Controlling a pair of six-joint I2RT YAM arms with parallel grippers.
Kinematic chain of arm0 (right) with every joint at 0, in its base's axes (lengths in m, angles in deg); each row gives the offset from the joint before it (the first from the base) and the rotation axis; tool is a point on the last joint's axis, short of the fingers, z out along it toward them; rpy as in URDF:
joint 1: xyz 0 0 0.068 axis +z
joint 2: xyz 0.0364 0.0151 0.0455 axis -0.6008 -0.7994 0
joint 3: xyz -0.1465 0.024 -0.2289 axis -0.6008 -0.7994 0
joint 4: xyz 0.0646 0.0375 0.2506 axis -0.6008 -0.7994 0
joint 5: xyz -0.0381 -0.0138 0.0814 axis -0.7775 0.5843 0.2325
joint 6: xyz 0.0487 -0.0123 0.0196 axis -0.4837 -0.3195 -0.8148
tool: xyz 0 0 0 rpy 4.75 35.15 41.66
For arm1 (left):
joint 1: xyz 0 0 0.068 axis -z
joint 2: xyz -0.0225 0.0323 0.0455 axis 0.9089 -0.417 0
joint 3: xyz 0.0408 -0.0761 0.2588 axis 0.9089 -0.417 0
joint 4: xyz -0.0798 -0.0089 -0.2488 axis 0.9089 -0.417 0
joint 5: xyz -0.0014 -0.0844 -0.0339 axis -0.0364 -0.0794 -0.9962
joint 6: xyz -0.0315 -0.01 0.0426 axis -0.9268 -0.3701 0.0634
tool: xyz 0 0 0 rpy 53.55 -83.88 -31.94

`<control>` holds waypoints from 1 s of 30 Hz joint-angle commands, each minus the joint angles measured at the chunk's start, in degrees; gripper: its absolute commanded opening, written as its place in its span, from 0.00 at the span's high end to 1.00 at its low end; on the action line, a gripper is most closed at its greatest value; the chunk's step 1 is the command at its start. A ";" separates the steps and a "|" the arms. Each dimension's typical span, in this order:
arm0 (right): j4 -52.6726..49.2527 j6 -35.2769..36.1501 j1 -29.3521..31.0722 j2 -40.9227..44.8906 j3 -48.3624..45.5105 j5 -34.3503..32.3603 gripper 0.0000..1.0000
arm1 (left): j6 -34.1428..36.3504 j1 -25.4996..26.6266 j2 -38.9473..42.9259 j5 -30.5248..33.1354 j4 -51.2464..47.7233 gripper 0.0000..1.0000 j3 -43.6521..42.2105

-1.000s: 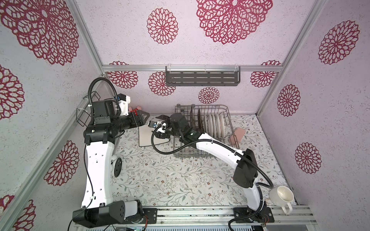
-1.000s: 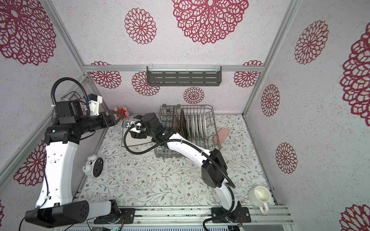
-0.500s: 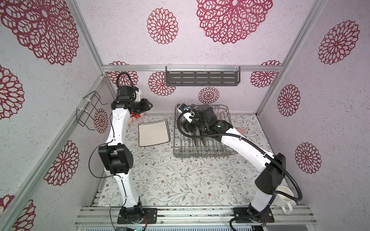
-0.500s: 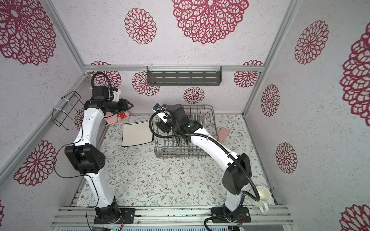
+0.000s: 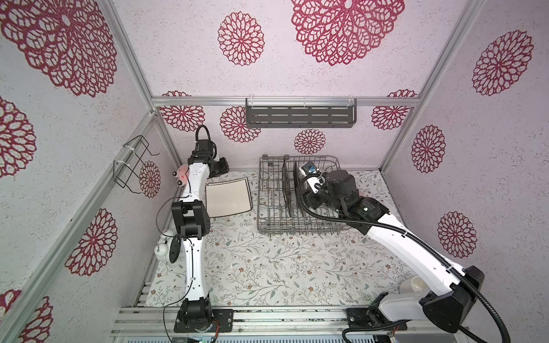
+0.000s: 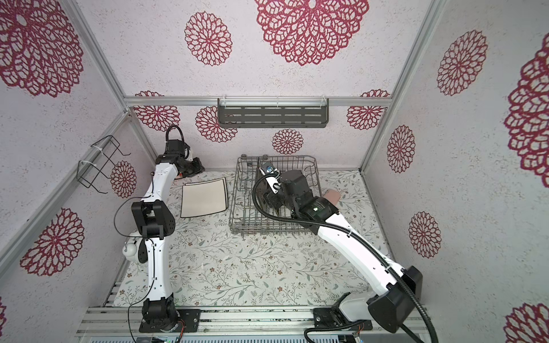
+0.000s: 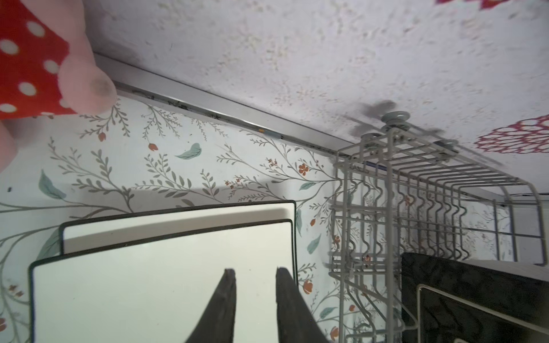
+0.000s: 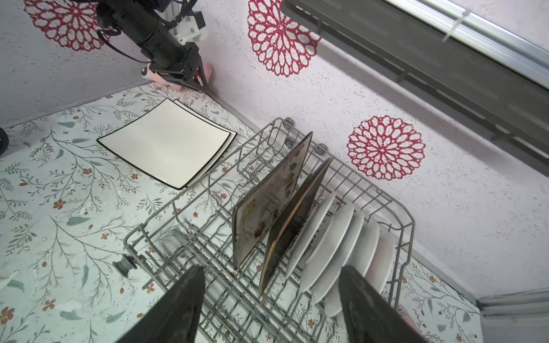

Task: Unload the plates from the dish rack
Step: 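Reach the right gripper into the rack toward the dark square plates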

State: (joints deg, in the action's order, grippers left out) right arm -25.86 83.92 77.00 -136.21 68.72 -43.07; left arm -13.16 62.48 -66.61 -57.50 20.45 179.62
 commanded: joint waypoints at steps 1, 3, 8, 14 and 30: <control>1.66 -2.97 -0.43 2.68 -2.30 -2.85 0.25 | -1.13 0.30 -1.88 3.76 0.59 0.74 4.44; 2.24 -3.37 -0.61 3.48 -3.66 -2.74 0.25 | -0.91 0.58 -2.99 5.27 -0.36 0.75 5.85; 2.89 -3.94 -1.04 3.93 -5.25 -2.81 0.25 | -0.78 0.59 -4.71 7.73 -0.68 0.76 6.38; 3.52 -4.89 -1.23 3.35 -6.34 -2.15 0.25 | -0.07 0.07 -6.32 9.35 -2.89 0.76 7.41; 5.41 -6.19 -1.31 0.97 -7.98 -0.66 0.24 | 1.83 -3.77 -8.64 10.46 -3.97 0.79 7.55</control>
State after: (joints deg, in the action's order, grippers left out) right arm -22.32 79.09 76.06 -134.86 60.33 -44.10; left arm -12.41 59.16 -74.04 -48.10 16.62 185.96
